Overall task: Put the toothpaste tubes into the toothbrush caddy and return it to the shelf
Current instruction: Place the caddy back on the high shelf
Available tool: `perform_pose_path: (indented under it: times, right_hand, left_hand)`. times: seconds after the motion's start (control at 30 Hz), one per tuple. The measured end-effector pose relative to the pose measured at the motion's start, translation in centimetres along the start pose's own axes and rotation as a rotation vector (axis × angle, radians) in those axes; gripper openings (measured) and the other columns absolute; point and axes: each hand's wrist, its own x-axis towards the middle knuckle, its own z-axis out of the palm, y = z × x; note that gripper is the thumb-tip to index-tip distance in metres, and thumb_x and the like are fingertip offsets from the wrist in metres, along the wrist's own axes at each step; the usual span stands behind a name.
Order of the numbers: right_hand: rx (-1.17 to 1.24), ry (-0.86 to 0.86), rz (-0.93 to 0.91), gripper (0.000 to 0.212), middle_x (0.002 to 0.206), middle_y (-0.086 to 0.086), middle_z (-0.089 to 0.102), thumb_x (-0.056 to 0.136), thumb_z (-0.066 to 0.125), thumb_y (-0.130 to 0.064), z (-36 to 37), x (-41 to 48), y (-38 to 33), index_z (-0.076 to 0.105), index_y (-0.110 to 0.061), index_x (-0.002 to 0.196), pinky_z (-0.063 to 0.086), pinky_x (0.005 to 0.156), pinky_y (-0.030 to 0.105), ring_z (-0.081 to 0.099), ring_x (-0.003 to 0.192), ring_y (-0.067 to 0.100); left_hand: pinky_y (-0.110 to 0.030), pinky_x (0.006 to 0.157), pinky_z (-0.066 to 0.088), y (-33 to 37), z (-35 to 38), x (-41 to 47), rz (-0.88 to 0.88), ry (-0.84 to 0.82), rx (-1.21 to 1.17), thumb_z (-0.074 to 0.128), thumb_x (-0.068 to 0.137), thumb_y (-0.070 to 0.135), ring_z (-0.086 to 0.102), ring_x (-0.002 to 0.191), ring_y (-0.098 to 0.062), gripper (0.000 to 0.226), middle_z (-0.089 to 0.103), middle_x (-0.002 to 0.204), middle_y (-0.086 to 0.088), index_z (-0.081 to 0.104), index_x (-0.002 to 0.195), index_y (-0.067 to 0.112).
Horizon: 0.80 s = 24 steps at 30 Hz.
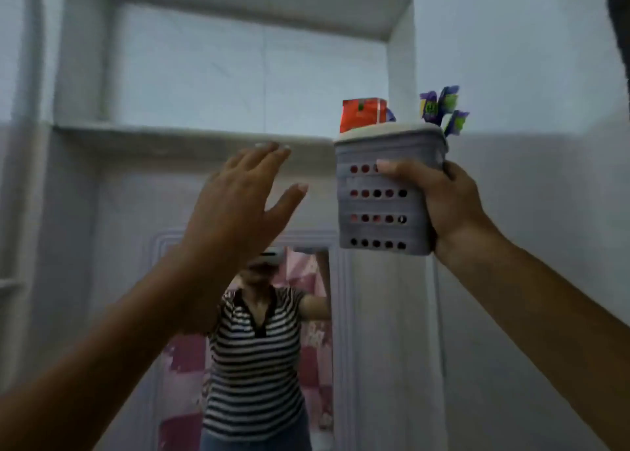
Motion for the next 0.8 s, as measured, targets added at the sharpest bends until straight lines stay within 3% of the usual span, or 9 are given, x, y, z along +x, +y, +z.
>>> perform_pose_path:
  times: [0.07, 0.17, 0.23, 0.37, 0.57, 0.8]
  right_hand:
    - [-0.008, 0.042, -0.003, 0.041, 0.083, 0.005, 0.079, 0.06, 0.09, -0.024, 1.1, 3.7, -3.7, 0.072, -0.014, 0.095, 0.061, 0.052, 0.033, 0.077, 0.069, 0.023]
    - [-0.063, 0.136, -0.042, 0.092, 0.099, 0.005, 0.076, 0.03, 0.093, -0.044, 3.2, 8.6, -7.5, 0.064, -0.017, 0.113, 0.064, 0.061, 0.043, 0.076, 0.075, 0.024]
    - [-0.132, 0.221, -0.075, 0.114, 0.112, 0.005, 0.067, 0.018, 0.089, -0.053, 4.6, 11.3, -9.0, 0.054, -0.021, 0.121, 0.063, 0.073, 0.047, 0.071, 0.089, 0.027]
    - [-0.371, 0.379, -0.1, 0.109, 0.125, 0.009, 0.047, 0.034, 0.08, -0.057, 6.9, 14.9, -9.0, 0.038, -0.021, 0.128, 0.053, 0.09, 0.049, 0.048, 0.114, 0.029]
    - [-0.561, 0.536, -0.014, 0.125, 0.134, 0.014, 0.043, 0.034, 0.082, -0.06, 8.5, 18.9, -4.0, 0.029, -0.017, 0.14, 0.042, 0.099, 0.056, 0.042, 0.12, 0.035]
    - [-0.757, 0.511, -0.242, 0.133, 0.153, 0.013, 0.027, 0.054, 0.079, -0.07, 8.4, 21.1, 0.3, 0.014, -0.005, 0.151, 0.027, 0.115, 0.051, 0.023, 0.141, 0.032]
  left_hand:
    - [-0.047, 0.117, 0.025, -1.7, -0.1, 3.6, 0.013, 0.021, 0.144, 0.037, 0.093, 0.054, 0.023, 0.147, -0.023, 0.066, 0.026, 0.159, -0.004, 0.029, 0.148, 0.017]
    - [-0.049, 0.12, 0.02, -4.5, 0.8, 7.4, -0.008, -0.069, 0.318, 0.031, 0.092, 0.058, 0.014, 0.15, -0.024, 0.075, 0.015, 0.162, -0.007, 0.019, 0.151, 0.013]
    - [-0.049, 0.121, 0.016, -6.0, 1.6, 8.7, -0.032, -0.16, 0.37, 0.027, 0.092, 0.061, 0.01, 0.15, -0.023, 0.078, 0.009, 0.163, -0.007, 0.013, 0.151, 0.012]
    - [-0.045, 0.123, 0.007, -8.1, 3.5, 8.6, -0.075, -0.311, 0.364, 0.025, 0.092, 0.062, 0.0, 0.151, -0.021, 0.081, -0.002, 0.163, -0.005, 0.001, 0.152, 0.015]
    - [-0.042, 0.124, 0.003, -9.4, 4.7, 7.8, -0.051, -0.255, 0.3, 0.031, 0.092, 0.061, -0.005, 0.151, -0.019, 0.082, -0.005, 0.163, -0.002, -0.004, 0.152, 0.019]
    - [-0.042, 0.124, 0.001, -9.5, 4.9, 7.8, -0.061, -0.258, 0.244, 0.032, 0.093, 0.057, -0.008, 0.15, -0.017, 0.079, -0.007, 0.163, -0.001, -0.005, 0.152, 0.02]
